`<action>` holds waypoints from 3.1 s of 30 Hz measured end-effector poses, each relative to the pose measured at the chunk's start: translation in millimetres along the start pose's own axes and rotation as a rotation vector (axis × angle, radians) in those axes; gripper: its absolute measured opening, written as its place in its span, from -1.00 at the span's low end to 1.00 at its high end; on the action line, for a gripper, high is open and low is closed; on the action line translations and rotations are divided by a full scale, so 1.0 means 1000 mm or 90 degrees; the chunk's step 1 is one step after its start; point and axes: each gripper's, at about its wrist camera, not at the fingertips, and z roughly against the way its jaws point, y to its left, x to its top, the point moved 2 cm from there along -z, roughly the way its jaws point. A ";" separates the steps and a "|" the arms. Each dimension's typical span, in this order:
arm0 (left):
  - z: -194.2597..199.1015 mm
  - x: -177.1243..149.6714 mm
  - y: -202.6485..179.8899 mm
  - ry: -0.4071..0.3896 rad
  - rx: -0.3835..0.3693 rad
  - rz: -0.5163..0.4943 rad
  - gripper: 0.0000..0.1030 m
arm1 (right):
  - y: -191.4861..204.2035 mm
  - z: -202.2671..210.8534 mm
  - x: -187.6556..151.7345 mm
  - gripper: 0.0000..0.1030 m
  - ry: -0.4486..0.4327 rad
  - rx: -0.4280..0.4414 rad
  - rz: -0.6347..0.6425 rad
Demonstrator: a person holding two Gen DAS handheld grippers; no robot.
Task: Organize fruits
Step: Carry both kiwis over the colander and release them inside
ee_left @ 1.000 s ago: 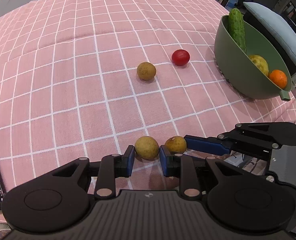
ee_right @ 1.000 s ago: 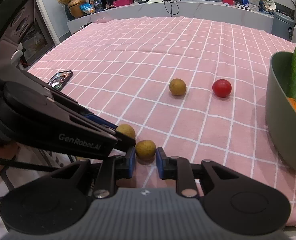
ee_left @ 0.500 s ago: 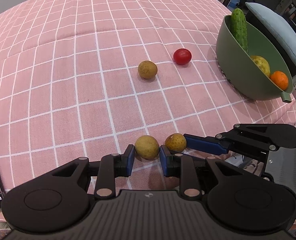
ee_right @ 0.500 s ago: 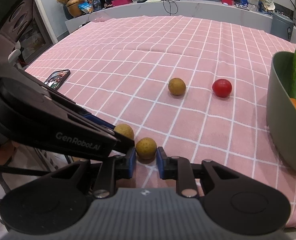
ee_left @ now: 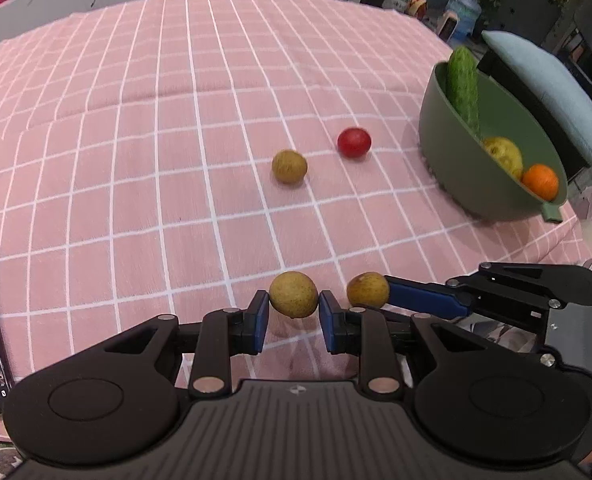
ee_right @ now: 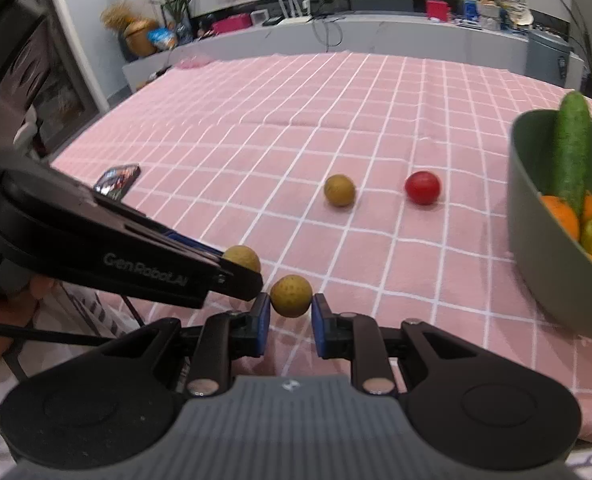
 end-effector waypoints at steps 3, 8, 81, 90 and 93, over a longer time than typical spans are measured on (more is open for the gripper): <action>0.006 0.003 -0.002 -0.019 -0.006 0.006 -0.42 | -0.003 0.009 0.003 -0.66 -0.017 -0.011 -0.013; 0.020 0.010 -0.005 -0.052 -0.005 0.024 -0.42 | -0.013 0.028 0.011 -0.66 -0.050 -0.036 -0.033; -0.043 0.101 -0.167 0.008 -0.116 -0.134 -0.09 | -0.151 0.097 0.034 -0.13 0.034 -0.185 -0.060; -0.016 0.099 -0.167 -0.031 -0.120 -0.147 0.02 | -0.147 0.107 0.033 0.11 0.009 -0.214 -0.076; -0.005 0.095 -0.165 -0.047 -0.109 -0.162 0.02 | -0.143 0.113 0.032 0.20 -0.020 -0.213 -0.104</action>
